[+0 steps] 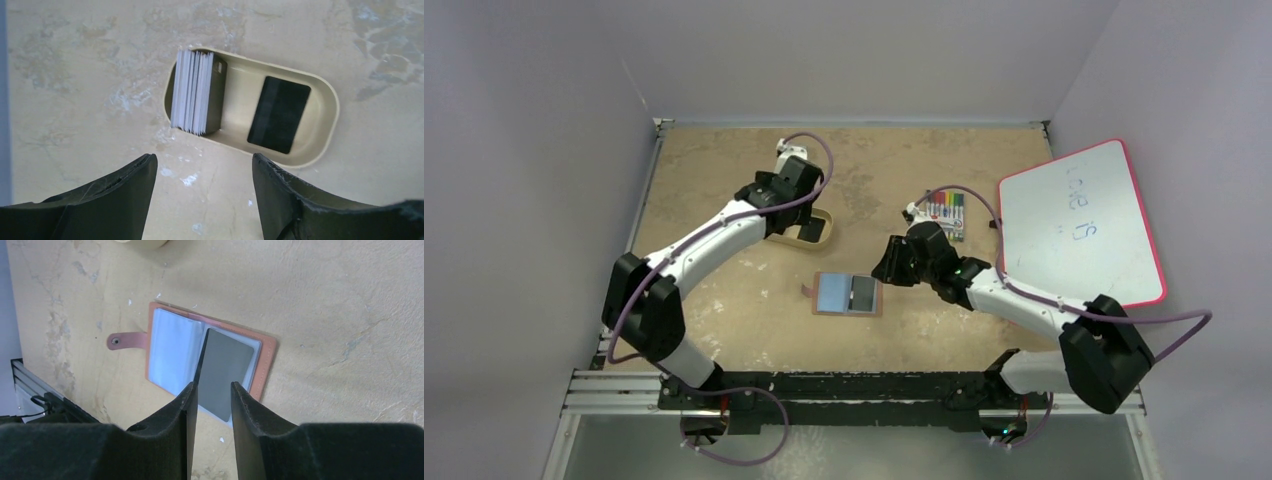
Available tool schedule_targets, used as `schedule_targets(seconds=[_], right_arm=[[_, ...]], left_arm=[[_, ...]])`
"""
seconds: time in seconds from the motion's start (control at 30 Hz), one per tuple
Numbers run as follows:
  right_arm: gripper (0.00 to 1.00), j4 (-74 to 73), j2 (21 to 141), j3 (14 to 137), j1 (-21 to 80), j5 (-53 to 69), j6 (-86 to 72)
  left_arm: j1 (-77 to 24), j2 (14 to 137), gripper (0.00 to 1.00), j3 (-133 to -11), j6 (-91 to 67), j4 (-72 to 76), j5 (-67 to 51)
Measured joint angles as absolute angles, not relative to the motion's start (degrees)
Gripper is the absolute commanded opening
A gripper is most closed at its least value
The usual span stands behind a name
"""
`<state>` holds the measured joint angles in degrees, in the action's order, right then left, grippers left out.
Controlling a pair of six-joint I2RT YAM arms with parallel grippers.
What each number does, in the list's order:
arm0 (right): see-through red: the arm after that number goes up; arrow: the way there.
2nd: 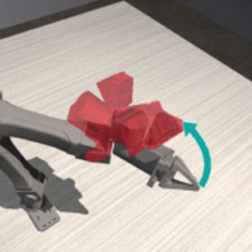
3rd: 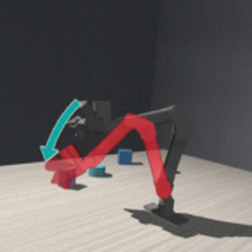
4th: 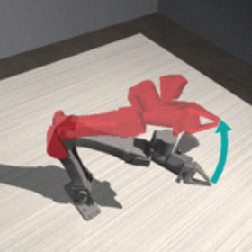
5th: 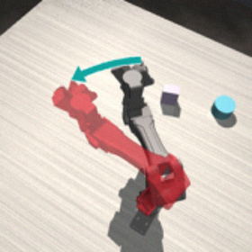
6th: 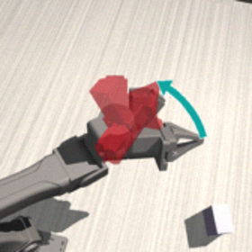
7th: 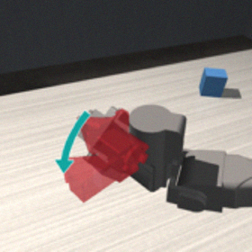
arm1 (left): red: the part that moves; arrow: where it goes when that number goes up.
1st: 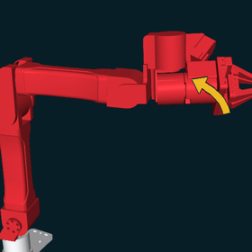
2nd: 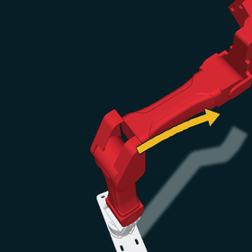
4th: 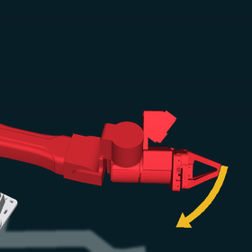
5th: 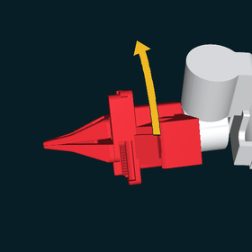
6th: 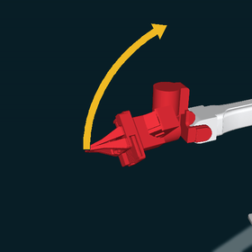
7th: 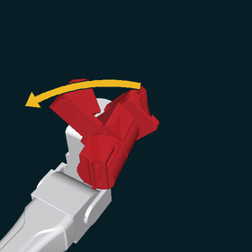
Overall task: Put the credit cards into the card holder
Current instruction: Insert the credit card into the card holder, then pick up the credit card from the storage box.
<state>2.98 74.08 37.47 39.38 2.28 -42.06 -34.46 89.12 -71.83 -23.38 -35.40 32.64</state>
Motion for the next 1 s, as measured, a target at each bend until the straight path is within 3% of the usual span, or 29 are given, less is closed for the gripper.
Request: schedule_targets(seconds=[0.1, 0.43, 1.0], right_arm=[[0.33, 2.9, 73.3, 37.7, 39.4, 2.1, -41.8], [0.33, 2.9, 73.2, 37.7, 39.4, 2.1, -41.8], [0.32, 2.9, 73.0, 37.6, 39.4, 2.0, -41.7]], left_arm=[[-33.1, 93.4, 0.79, -75.2, -20.4, -36.6, 33.6], [-31.4, 108.5, 0.75, -83.3, -15.1, -39.7, 36.2], [-26.7, 113.6, 0.71, -85.7, -12.7, -40.0, 37.5]])
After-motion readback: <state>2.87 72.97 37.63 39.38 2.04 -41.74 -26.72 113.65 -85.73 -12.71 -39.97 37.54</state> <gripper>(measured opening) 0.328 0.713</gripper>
